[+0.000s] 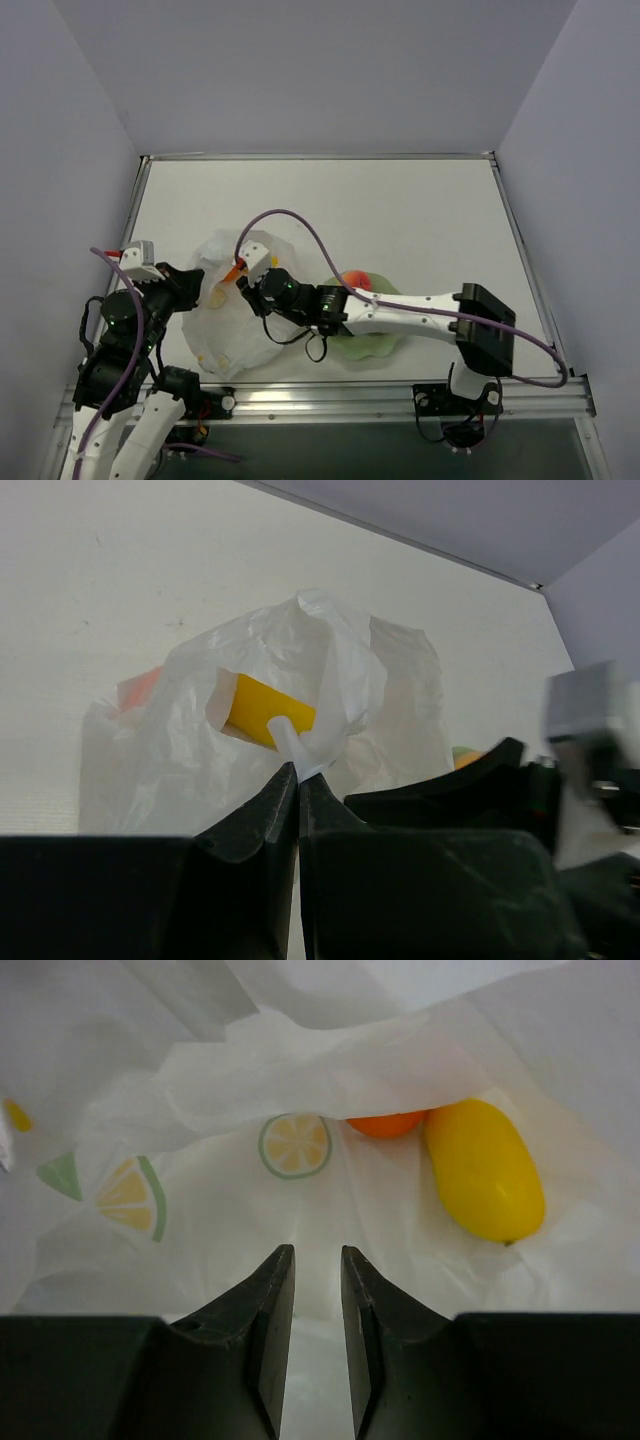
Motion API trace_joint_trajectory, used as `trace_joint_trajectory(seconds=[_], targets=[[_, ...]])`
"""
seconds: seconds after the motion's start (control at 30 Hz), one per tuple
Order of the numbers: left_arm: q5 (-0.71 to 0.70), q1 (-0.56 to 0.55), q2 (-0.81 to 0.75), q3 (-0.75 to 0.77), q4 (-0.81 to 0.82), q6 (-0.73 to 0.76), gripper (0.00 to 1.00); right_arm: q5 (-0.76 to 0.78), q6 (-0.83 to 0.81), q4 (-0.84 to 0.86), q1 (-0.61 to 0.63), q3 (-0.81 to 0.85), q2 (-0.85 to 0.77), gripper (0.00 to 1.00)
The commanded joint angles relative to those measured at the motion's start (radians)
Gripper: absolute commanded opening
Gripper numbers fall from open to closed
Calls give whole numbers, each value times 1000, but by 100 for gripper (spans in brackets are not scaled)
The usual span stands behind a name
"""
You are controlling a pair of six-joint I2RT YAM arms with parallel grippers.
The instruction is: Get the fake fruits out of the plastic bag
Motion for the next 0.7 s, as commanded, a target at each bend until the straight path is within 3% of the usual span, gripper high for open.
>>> trace_joint_trajectory(seconds=[0.0, 0.2, 0.3, 0.47, 0.67], targets=[[-22, 4, 4, 85, 24, 34, 3, -79, -115, 51, -37, 95, 141, 22], [-1, 4, 3, 85, 61, 15, 2, -68, -162, 41, -140, 209, 300, 25], [18, 4, 9, 76, 78, 1, 2, -93, -237, 21, -180, 240, 353, 33], [47, 3, 12, 40, 101, -16, 3, -42, -343, -4, -191, 284, 406, 54], [65, -3, 0, -3, 102, -47, 2, -50, -360, 2, -207, 290, 410, 68]])
